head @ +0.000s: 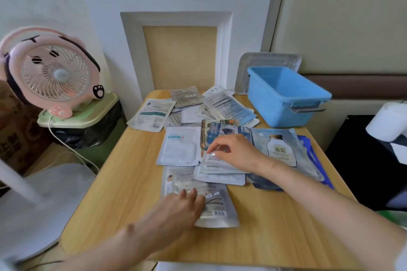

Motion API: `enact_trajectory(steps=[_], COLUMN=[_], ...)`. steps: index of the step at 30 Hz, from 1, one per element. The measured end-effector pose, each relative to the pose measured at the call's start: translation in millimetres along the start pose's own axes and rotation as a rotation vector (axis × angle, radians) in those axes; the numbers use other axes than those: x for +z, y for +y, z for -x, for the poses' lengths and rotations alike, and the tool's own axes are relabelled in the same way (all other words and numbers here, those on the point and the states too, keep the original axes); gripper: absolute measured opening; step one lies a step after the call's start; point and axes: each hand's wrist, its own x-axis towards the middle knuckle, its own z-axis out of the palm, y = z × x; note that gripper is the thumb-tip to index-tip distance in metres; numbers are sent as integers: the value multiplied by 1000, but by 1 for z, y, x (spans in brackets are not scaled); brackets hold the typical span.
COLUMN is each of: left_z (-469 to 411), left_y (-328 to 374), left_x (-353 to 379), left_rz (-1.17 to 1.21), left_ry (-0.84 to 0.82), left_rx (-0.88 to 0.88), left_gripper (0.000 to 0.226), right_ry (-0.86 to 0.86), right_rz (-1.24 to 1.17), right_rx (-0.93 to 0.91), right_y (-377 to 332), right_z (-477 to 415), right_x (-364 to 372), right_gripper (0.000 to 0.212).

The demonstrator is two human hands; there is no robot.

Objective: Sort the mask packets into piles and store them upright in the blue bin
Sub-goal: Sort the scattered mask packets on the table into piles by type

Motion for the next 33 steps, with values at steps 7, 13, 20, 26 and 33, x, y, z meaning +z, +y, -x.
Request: enact_trajectory(steps=[7, 13, 20, 26, 33], left_z=[-8, -55, -42, -58, -71], left_y=[-81, -50, -69, -83, -84], left_x=[-78, -49, -40, -33, -16], left_rz=[1711, 2083, 1948, 1625, 1718], left_ry=[433, 761, 263, 197, 384], left_rx=[-230, -446, -78, -530, -661], left_gripper=[28, 25, 67, 42, 26], right_ry=[72, -154, 374, 393, 877], right_rz=[-761, -1543, -1288, -757, -1140], right_rx=[217, 25, 252, 262, 465], right_y=[-13, -5, 18, 19, 44], right_z=[13, -14, -22, -19, -23], right_x=[-26, -5, -14, -18, -64], right_gripper=[22, 91, 32, 19, 7])
